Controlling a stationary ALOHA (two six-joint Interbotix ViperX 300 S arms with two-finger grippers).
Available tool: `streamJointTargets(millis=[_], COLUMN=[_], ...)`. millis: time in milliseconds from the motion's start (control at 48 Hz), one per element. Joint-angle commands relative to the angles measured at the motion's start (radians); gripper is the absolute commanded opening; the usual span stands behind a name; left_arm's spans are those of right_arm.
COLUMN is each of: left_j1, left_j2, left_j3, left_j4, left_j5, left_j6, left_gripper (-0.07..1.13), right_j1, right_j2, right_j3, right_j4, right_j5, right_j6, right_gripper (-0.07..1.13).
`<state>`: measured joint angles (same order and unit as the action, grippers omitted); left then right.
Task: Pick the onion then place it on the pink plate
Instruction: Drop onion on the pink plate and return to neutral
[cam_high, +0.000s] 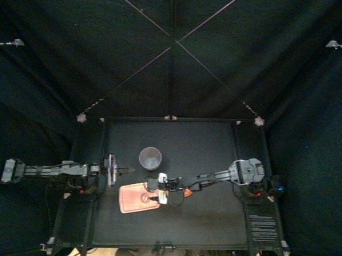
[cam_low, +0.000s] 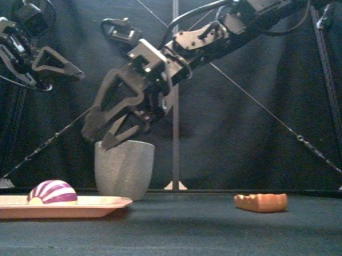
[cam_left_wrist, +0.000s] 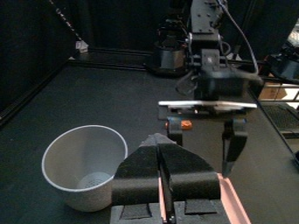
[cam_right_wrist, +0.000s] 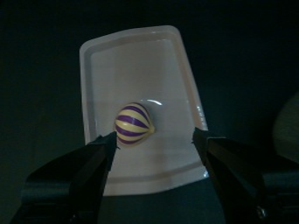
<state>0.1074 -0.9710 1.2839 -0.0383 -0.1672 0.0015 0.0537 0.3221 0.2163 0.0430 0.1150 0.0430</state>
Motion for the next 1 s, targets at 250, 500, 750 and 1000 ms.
streamJointTargets(millis=[250,500,750,1000], left_j1=[0.008,0.008,0.008,0.011], left_j2=[0.003,0.003,0.003,0.003], left_j3=[-0.014,-0.012,-0.006,-0.005], left_j4=[-0.002,-0.002,-0.002,-0.002], left_j5=[-0.008,-0.006,-0.006,-0.008], left_j6=[0.002,0.002,0.0,0.002], left_gripper=[0.23,0.23,0.23,0.23], right_j1=[-0.064,-0.158,-0.213,-0.225], right_j2=[-0.29,-0.41,-0.485,-0.511], right_j3=[0.282,0.463,0.578,0.611], right_j4=[-0.012,-0.018,-0.025,-0.025], right_j5=[-0.268,-0.451,-0.623,-0.672], right_j6=[-0.008,-0.006,-0.011,-0.012], right_gripper=[1.0,1.0,1.0,1.0])
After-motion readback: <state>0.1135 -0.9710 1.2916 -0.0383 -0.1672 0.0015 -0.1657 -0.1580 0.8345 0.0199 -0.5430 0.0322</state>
